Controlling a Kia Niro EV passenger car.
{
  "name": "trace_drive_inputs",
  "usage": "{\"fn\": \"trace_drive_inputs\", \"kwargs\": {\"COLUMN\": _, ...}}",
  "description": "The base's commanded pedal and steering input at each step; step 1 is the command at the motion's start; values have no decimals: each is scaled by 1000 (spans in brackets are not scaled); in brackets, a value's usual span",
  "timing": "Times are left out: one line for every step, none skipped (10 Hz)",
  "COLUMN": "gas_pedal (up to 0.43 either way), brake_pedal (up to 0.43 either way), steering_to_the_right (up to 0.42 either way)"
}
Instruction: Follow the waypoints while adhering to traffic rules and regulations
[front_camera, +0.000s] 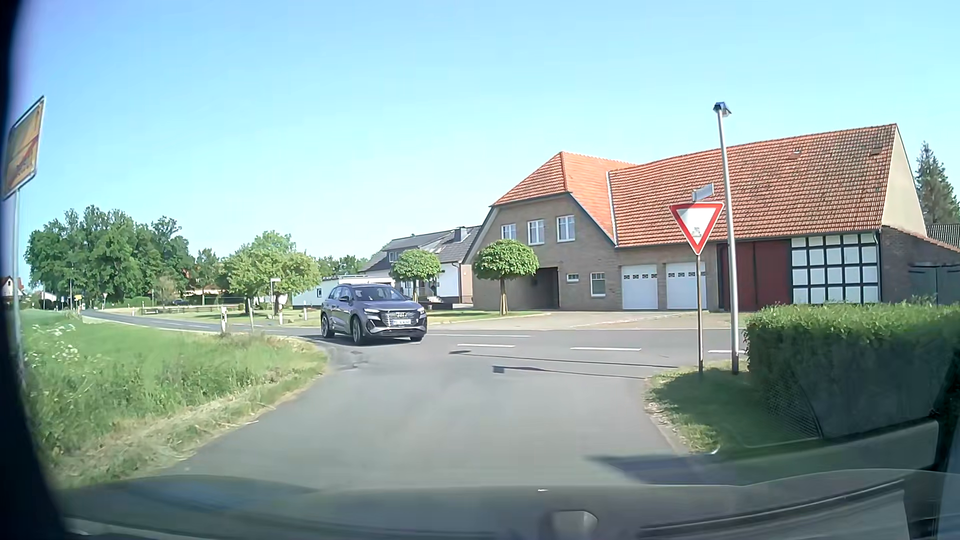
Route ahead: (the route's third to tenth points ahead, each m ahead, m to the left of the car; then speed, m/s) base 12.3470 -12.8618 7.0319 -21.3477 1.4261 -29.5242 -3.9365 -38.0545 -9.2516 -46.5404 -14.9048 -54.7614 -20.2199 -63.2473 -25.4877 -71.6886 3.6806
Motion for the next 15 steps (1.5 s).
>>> {"fn": "trace_drive_inputs", "kwargs": {"gas_pedal": 0, "brake_pedal": 55, "steering_to_the_right": 24}}
{"fn": "trace_drive_inputs", "kwargs": {"gas_pedal": 0, "brake_pedal": 55, "steering_to_the_right": 25}}
{"fn": "trace_drive_inputs", "kwargs": {"gas_pedal": 0, "brake_pedal": 55, "steering_to_the_right": 25}}
{"fn": "trace_drive_inputs", "kwargs": {"gas_pedal": 0, "brake_pedal": 55, "steering_to_the_right": 27}}
{"fn": "trace_drive_inputs", "kwargs": {"gas_pedal": 0, "brake_pedal": 49, "steering_to_the_right": 28}}
{"fn": "trace_drive_inputs", "kwargs": {"gas_pedal": 0, "brake_pedal": 55, "steering_to_the_right": 27}}
{"fn": "trace_drive_inputs", "kwargs": {"gas_pedal": 0, "brake_pedal": 55, "steering_to_the_right": 25}}
{"fn": "trace_drive_inputs", "kwargs": {"gas_pedal": 0, "brake_pedal": 61, "steering_to_the_right": 24}}
{"fn": "trace_drive_inputs", "kwargs": {"gas_pedal": 0, "brake_pedal": 67, "steering_to_the_right": 23}}
{"fn": "trace_drive_inputs", "kwargs": {"gas_pedal": 0, "brake_pedal": 61, "steering_to_the_right": 21}}
{"fn": "trace_drive_inputs", "kwargs": {"gas_pedal": 0, "brake_pedal": 61, "steering_to_the_right": 19}}
{"fn": "trace_drive_inputs", "kwargs": {"gas_pedal": 0, "brake_pedal": 61, "steering_to_the_right": 17}}
{"fn": "trace_drive_inputs", "kwargs": {"gas_pedal": 0, "brake_pedal": 43, "steering_to_the_right": 15}}
{"fn": "trace_drive_inputs", "kwargs": {"gas_pedal": 0, "brake_pedal": 24, "steering_to_the_right": 13}}
{"fn": "trace_drive_inputs", "kwargs": {"gas_pedal": 0, "brake_pedal": 24, "steering_to_the_right": 11}}
